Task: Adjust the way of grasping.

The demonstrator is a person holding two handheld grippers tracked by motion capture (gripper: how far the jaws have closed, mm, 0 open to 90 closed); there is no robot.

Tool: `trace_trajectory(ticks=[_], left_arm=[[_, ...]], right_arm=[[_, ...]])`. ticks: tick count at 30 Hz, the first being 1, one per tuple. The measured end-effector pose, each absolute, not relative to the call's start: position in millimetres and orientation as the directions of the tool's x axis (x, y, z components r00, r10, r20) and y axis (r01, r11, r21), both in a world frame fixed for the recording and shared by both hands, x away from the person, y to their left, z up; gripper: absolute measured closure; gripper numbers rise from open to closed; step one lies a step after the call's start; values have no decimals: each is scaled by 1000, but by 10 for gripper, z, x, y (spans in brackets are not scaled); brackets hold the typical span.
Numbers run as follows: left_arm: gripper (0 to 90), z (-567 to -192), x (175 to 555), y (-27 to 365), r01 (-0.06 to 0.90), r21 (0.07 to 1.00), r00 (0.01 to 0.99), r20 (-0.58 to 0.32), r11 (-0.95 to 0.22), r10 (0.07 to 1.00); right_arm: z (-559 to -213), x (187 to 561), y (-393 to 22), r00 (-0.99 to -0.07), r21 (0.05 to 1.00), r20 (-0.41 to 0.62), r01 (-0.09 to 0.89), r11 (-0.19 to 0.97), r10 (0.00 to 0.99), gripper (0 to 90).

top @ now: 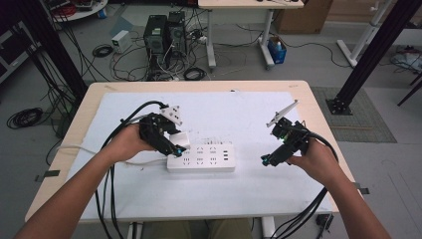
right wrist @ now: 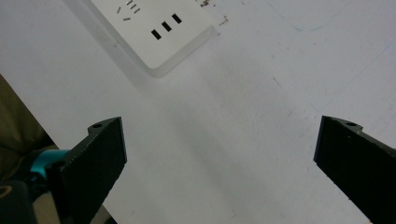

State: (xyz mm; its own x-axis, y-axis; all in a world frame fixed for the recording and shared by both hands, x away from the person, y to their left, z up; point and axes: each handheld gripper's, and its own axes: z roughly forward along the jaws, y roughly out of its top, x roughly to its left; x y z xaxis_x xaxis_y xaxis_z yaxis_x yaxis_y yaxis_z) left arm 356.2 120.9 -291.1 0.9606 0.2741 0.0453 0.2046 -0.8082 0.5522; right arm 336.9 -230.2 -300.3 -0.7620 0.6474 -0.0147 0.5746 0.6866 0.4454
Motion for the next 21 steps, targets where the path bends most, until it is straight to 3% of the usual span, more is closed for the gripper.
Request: trace_trajectory(ticks=[15,21], left_arm=[[424,-2943,3569,1112,185,556,965,55,-810,258],[424,-2946,3562,1089,169,551,968,65,-817,243]], right_arm=[[-3158,3403,-2400,-678,479,174,692,541,714,17],[-3220,3414,-2455,-626,489,308,750,445,716,18]])
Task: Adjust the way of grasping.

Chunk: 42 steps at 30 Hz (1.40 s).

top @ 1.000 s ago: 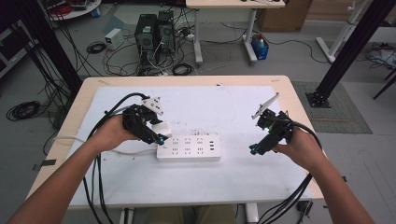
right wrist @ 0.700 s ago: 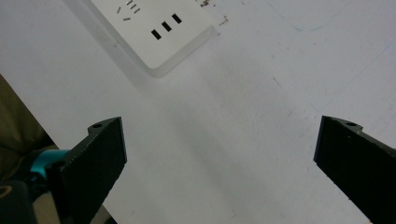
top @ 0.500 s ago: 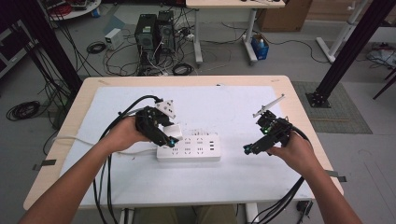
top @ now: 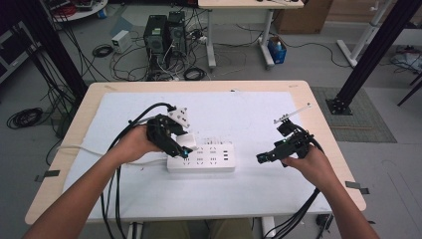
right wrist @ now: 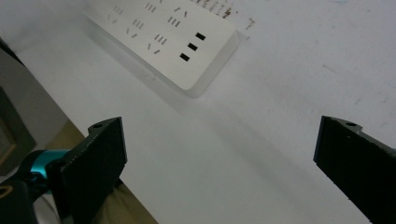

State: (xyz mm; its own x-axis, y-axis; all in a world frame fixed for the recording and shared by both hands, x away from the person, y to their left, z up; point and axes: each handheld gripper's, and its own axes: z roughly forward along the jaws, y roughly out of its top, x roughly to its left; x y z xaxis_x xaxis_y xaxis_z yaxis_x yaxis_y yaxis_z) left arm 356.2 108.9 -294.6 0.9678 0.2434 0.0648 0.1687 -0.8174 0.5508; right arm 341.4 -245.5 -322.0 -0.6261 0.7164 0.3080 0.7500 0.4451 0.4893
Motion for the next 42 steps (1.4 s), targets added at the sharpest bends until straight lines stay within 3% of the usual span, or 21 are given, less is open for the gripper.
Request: trace_trajectory(ticks=[13,28,42], left_arm=[[425,-2946,3553,934,142,574,972,72,-806,223],[424,-2930,3538,616,83,608,983,80,-790,165],[424,-2936,3478,325,36,631,989,89,-775,119]], right_arm=[[-3318,3463,-2558,-479,439,592,866,239,649,21],[-3374,3496,-2491,-386,376,761,917,130,522,34],[-3386,3522,-2347,-372,365,817,925,104,440,35]])
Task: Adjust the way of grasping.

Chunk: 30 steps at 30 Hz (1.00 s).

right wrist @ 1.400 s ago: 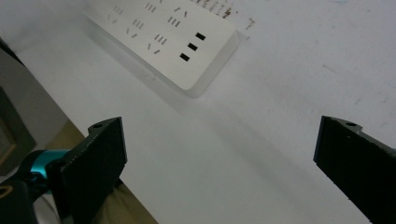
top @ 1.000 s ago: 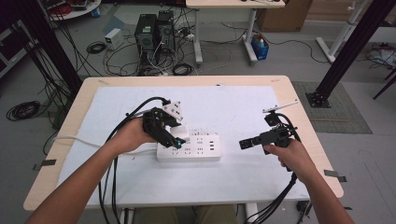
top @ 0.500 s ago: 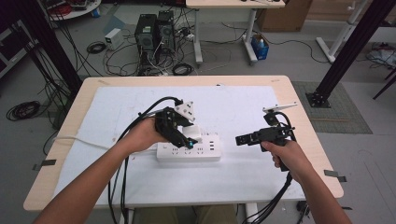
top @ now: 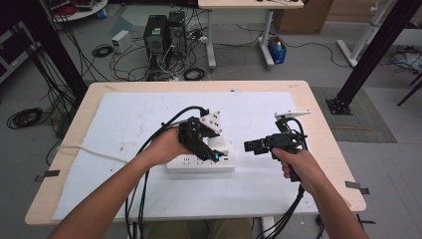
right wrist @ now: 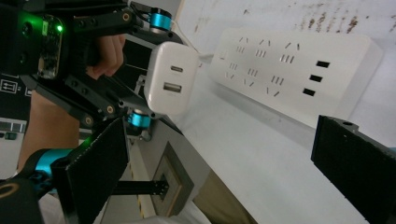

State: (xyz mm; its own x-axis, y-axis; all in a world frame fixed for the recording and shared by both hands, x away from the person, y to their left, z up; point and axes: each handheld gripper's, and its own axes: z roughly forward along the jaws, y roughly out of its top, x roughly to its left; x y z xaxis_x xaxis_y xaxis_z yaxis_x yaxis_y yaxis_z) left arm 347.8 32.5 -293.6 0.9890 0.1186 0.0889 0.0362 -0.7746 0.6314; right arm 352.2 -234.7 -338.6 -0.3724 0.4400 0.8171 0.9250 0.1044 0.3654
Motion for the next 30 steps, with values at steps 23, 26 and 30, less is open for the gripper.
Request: trace_trajectory(ticks=[23,26,30], left_arm=[[424,-2939,3439,80,-8,641,991,106,-767,79],[425,-2941,3435,80,-6,648,991,104,-762,81],[424,-2938,3431,82,-12,645,991,109,-764,77]], right_arm=[[-3453,3592,-2047,-354,343,858,934,98,373,176],[-3473,3598,-2022,-349,336,861,936,103,369,175],[-3486,3604,-2011,-345,331,871,938,101,349,234]])
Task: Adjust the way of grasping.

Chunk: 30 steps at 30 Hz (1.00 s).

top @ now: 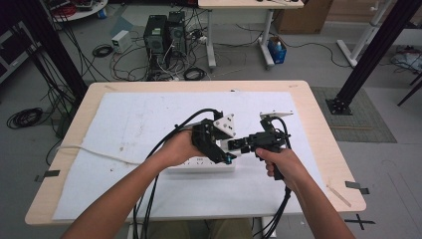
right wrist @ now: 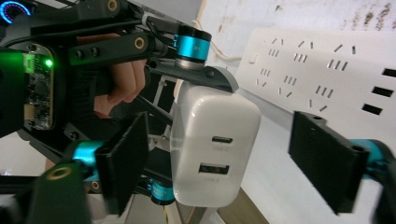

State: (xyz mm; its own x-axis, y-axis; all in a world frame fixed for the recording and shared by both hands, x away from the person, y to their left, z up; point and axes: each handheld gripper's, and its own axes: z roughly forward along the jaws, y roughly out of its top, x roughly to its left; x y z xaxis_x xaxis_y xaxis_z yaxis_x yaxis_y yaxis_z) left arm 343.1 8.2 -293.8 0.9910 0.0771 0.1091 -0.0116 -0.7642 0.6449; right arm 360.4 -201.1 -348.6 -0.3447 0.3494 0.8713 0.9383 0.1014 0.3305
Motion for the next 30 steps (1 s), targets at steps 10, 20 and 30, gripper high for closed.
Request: trace_trajectory(ticks=[10,20,30], left_arm=[[424,-2942,3417,69,-23,640,990,120,-768,71],[424,-2955,3405,40,-44,633,987,145,-773,62],[422,-2976,3405,31,-47,632,984,163,-774,74]], right_arm=[[-3510,3612,-2004,-336,327,889,942,82,312,364],[-3534,3605,-1989,-325,315,896,945,84,302,483],[-3565,3611,-2002,-295,289,907,955,63,300,604]])
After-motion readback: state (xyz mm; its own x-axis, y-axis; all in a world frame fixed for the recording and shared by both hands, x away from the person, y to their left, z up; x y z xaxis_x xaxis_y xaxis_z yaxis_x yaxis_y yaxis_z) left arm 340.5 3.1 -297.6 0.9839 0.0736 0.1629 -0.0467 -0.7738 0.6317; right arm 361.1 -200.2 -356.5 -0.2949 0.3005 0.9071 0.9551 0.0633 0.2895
